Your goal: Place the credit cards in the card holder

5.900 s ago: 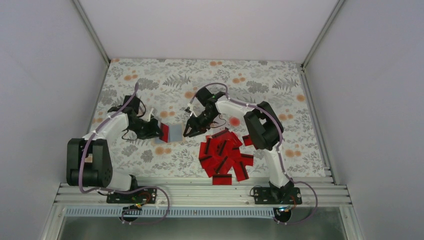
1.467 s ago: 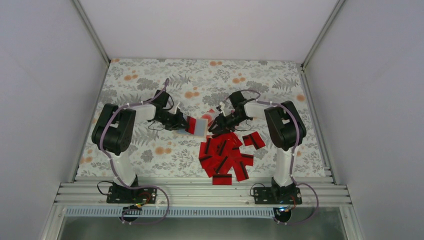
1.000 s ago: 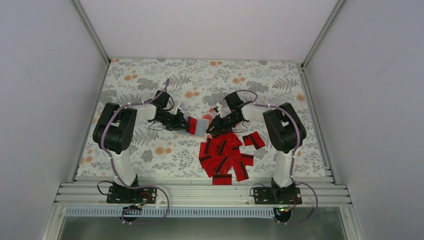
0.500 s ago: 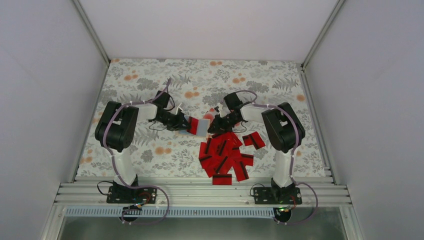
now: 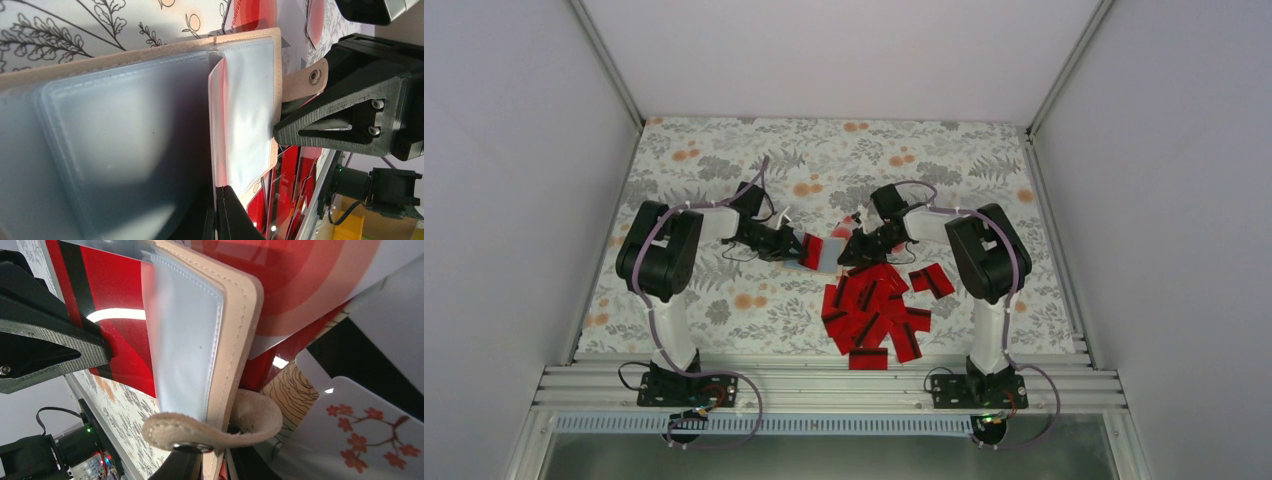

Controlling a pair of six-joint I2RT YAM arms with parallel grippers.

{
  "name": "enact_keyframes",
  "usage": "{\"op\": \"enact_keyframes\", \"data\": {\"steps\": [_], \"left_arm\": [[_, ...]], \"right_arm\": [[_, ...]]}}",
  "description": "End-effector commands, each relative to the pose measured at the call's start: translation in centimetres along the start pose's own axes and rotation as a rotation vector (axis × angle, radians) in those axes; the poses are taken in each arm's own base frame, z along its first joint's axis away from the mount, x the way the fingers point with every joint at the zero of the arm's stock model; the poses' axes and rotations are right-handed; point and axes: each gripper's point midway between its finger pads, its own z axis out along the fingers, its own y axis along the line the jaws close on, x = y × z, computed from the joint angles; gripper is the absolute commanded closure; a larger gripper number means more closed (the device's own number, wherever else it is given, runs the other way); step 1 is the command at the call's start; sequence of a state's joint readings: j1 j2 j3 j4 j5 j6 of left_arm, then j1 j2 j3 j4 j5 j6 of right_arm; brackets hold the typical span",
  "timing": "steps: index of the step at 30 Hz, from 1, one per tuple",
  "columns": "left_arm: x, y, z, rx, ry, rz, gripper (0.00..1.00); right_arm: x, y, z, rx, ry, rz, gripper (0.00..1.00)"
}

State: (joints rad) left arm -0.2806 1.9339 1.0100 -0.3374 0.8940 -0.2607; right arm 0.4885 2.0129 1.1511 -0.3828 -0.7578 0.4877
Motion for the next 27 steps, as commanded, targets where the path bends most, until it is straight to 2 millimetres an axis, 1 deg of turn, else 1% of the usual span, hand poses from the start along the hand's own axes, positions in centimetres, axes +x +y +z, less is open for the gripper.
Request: {"op": "enact_keyframes", "data": {"steps": [1, 7, 15, 21, 27], "left_arm": [[1.2, 1.2, 1.0, -0.022, 0.042, 0.042, 0.98], [1.3, 1.0, 1.1, 0.000, 0.037, 0.076, 0.97], [0.3, 0.1, 1.5, 0.022, 0.001, 0.061, 0.98], [-0.1, 0.2, 1.6, 0.020, -0.016, 0.060, 0.98], [-0.3, -0.2, 1.6, 0.036, -0.029, 0.065, 0.98]], "right_arm": [[0.6, -3.6, 1.8, 0.115, 0.021, 0.052, 0.87], [0.6, -3.7, 2.0, 0.115, 0.029, 0.058, 0.87], [0.6, -3.8, 2.3, 0.111, 0.038, 0.062, 0.87], [0.7, -3.9, 2.5, 0.111, 0.047, 0.067, 0.88], [0.9, -4.1, 2.6, 0.110, 0.057, 0.070, 0.88]]}}
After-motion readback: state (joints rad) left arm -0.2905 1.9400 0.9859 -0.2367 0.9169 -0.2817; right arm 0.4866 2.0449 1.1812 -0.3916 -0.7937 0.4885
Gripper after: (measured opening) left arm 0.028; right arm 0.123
